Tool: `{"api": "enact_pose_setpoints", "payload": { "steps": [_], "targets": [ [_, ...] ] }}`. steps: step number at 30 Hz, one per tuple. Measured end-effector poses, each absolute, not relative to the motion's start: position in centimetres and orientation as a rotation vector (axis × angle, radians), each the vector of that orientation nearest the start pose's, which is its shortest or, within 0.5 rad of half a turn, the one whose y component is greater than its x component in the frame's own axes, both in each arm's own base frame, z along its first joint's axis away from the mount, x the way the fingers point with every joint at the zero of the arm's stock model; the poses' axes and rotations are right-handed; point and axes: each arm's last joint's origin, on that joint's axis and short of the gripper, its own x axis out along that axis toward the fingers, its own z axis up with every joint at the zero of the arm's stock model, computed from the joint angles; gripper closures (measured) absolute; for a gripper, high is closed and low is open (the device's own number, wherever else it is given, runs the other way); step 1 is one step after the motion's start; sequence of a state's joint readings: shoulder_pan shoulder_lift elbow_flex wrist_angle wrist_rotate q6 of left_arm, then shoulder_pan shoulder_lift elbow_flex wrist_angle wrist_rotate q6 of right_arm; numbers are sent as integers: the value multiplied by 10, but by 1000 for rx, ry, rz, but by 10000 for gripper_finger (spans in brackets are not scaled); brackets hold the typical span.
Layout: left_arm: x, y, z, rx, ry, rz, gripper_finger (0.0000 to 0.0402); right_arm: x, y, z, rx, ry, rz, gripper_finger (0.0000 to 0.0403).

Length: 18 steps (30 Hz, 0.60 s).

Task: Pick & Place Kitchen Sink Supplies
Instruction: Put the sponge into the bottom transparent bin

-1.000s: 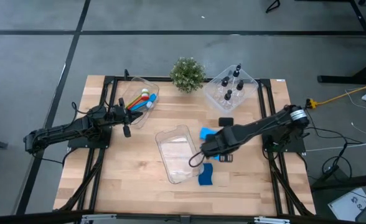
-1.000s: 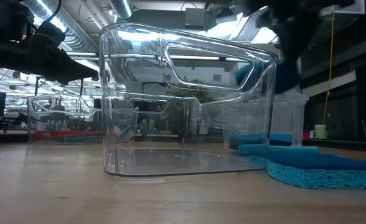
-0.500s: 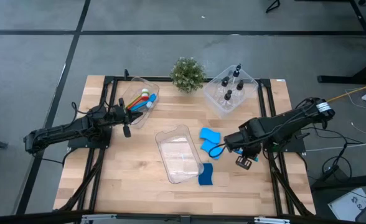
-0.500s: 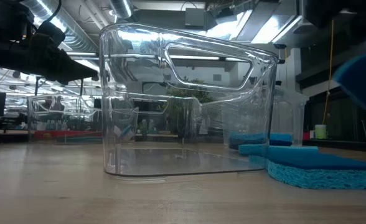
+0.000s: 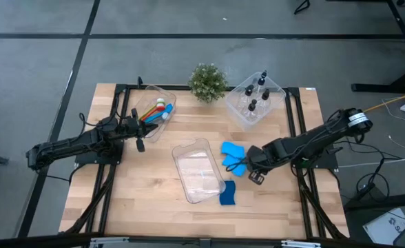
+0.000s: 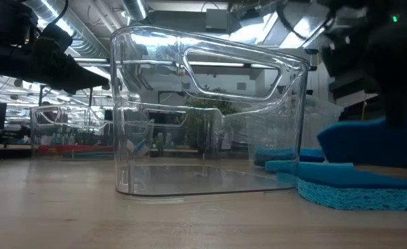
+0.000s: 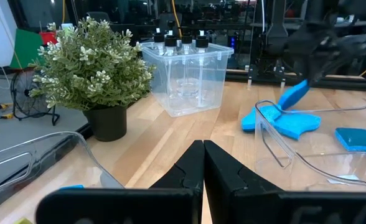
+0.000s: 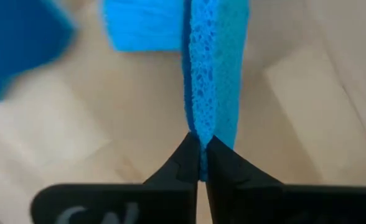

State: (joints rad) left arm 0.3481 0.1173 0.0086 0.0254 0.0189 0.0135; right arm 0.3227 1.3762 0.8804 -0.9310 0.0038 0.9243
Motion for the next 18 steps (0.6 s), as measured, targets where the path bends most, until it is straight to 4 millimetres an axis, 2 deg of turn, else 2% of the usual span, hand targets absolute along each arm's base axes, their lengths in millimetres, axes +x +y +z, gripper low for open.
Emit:
{"api": "enact_pose_setpoints", "payload": {
  "steps": [4,8,12,16,18],
  "targets": [
    [98,35,159,-2,85,328,400,205,67,189,543,1386,-520,388],
    [98,35,159,-2,85,328,400,201,66,183,602,1302,-467,396],
    [98,35,159,-2,85,328,400,202,65,181,661,1120,-395,395],
    [98,35,159,-2,85,328,400,198,59,188,673,888,-426,396],
    [98,35,159,-2,85,328,400,192,55,187,677,836,-474,396]
  ]
}}
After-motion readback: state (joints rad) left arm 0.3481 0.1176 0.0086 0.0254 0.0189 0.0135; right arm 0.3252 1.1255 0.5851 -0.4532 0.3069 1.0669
